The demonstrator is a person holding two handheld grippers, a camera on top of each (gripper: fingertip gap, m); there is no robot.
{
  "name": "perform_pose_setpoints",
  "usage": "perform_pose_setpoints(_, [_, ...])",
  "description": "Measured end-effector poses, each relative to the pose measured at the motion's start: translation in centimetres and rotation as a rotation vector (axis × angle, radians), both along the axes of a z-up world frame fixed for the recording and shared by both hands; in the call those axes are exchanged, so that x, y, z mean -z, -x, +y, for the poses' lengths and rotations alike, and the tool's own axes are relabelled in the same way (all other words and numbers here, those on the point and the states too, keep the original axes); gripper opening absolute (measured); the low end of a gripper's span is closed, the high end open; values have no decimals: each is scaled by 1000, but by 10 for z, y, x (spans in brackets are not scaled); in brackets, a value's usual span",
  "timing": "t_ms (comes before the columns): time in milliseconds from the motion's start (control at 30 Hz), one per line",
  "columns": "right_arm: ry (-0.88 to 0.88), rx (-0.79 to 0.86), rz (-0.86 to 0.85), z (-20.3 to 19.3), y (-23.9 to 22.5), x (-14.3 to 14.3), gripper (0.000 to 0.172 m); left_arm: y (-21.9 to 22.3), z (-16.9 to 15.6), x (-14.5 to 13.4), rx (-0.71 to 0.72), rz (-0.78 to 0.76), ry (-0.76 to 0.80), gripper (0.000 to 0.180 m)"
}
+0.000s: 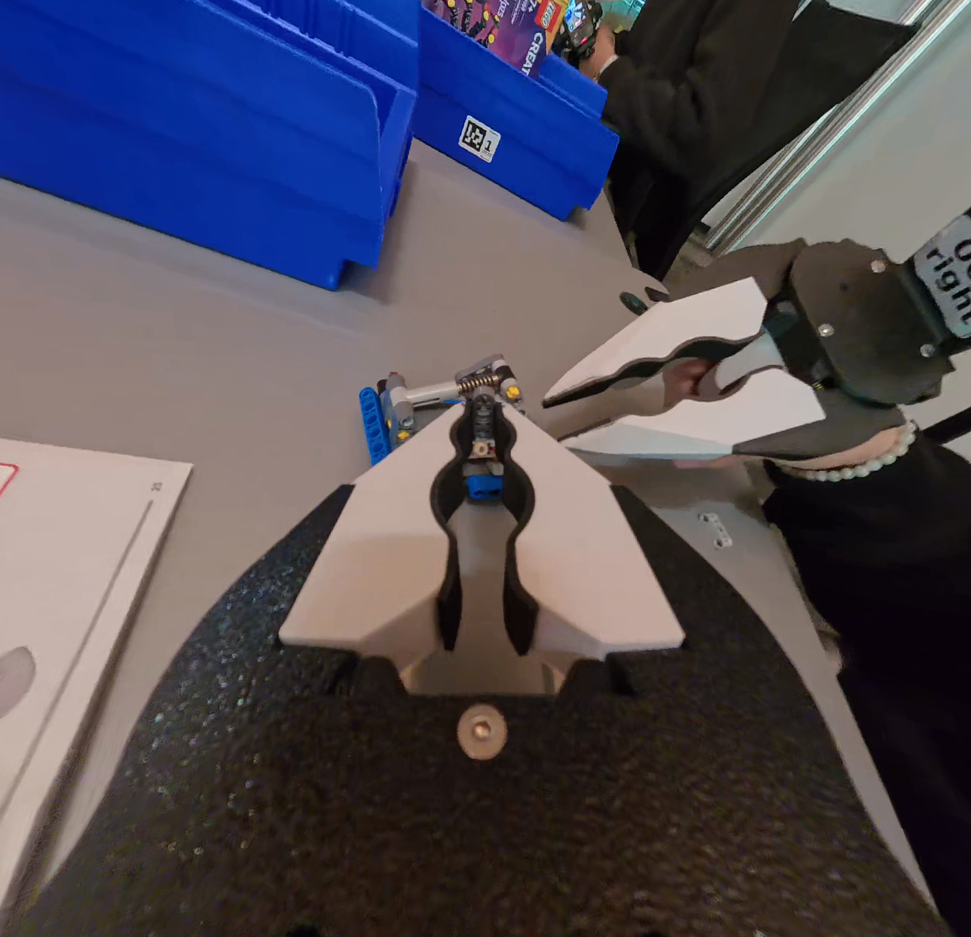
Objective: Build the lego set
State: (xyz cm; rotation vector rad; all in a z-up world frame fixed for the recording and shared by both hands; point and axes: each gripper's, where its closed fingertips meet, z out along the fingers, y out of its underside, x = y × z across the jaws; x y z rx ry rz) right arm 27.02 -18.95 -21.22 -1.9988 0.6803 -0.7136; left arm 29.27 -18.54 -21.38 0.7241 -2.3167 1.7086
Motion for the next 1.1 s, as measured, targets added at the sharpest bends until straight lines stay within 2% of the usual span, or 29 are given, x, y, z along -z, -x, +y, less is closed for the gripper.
perform_pose_setpoints(300, [-25,-6,40,3,2,2,7,14,-11,5,1,-16,-34,3])
perform_pose_setpoints(767, [-19,-37,64,0,7,3,5,20,-14,-1,-21,-230,-116,3])
perform_pose_setpoints(900, [28,-24,54,-5,7,4,7,17,-12,-7,-37,-223,-88,4])
perform_pose_setpoints(1100, [16,-43,44,-2,8,4,0,17,-13,-5,-37,-193,-72,3])
